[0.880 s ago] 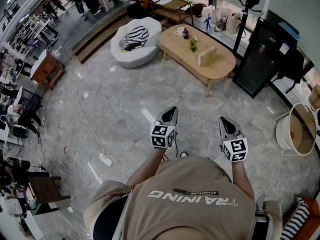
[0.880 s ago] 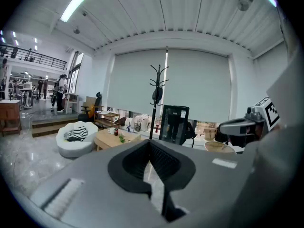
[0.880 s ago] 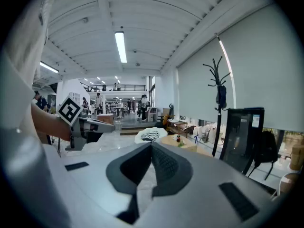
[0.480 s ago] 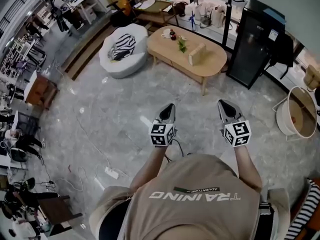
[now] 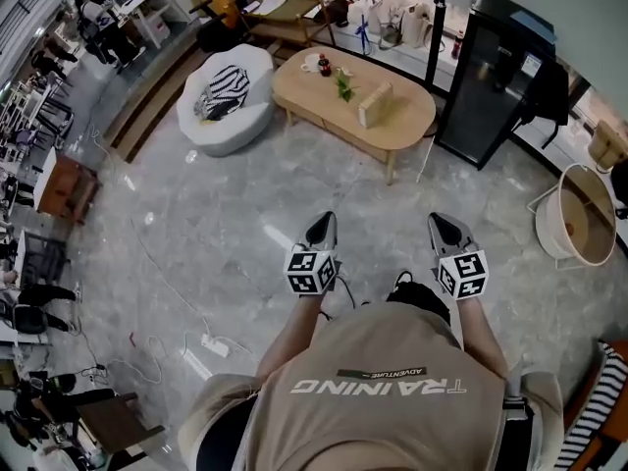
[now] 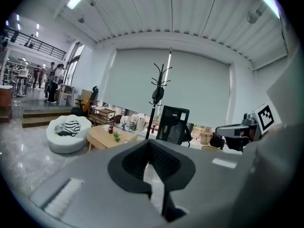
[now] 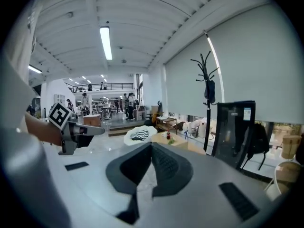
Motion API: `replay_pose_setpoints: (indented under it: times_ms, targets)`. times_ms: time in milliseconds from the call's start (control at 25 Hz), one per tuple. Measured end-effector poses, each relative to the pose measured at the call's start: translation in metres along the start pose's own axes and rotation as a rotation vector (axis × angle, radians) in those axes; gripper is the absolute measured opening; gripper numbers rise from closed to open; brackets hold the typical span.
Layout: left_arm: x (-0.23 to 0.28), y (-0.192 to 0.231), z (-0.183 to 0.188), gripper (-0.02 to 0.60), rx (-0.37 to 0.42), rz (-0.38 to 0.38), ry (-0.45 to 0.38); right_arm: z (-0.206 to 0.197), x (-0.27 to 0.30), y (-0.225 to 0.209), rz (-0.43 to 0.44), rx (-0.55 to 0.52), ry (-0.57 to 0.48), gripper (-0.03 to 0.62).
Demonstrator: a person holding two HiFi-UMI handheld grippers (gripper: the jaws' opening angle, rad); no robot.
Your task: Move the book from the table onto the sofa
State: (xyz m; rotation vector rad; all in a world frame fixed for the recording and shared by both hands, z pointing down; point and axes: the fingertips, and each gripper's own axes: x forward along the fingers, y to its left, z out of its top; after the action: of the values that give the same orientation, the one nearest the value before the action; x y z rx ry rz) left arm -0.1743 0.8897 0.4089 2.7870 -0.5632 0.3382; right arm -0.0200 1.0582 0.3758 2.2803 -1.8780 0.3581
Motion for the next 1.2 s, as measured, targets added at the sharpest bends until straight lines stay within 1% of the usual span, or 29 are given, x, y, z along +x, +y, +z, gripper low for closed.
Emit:
replay_pose_setpoints:
  times_ms: [120,200,280,440,600,720,960,1080,1200]
  targets:
    - [0.024,0.009,0.003,-0.009,0.008,0.024,0.024,-0.007,0.022,-0.010,0.043,-0.059,0.038,0.005]
    - [0.040,0.008,0.008,-0.009,-0.002,0.044,0.036,-0.008,0.033,-0.021,0.072,-0.056,0.046,0.005]
    - [0.057,0.004,0.017,-0.009,0.010,0.043,0.036,-0.001,0.044,-0.040,0.083,-0.037,0.031,0.005]
    - [0.093,0.000,0.040,-0.009,0.070,0.055,0.019,0.016,0.070,-0.082,0.079,-0.020,-0.023,0.005]
    - [0.130,-0.004,0.055,-0.009,0.086,0.073,-0.002,0.031,0.090,-0.119,0.085,-0.021,-0.060,0.005]
    - [0.154,-0.006,0.060,-0.009,0.090,0.078,-0.011,0.038,0.105,-0.140,0.088,-0.029,-0.069,0.005]
    - [0.189,0.000,0.066,-0.009,0.074,0.078,0.005,0.044,0.134,-0.164,0.109,-0.012,-0.052,0.005]
    - [0.204,0.015,0.069,-0.009,0.069,0.080,0.008,0.048,0.157,-0.167,0.118,-0.023,-0.042,0.005]
    - [0.225,0.038,0.074,-0.009,0.061,0.069,0.006,0.059,0.188,-0.165,0.135,-0.032,-0.049,0.005]
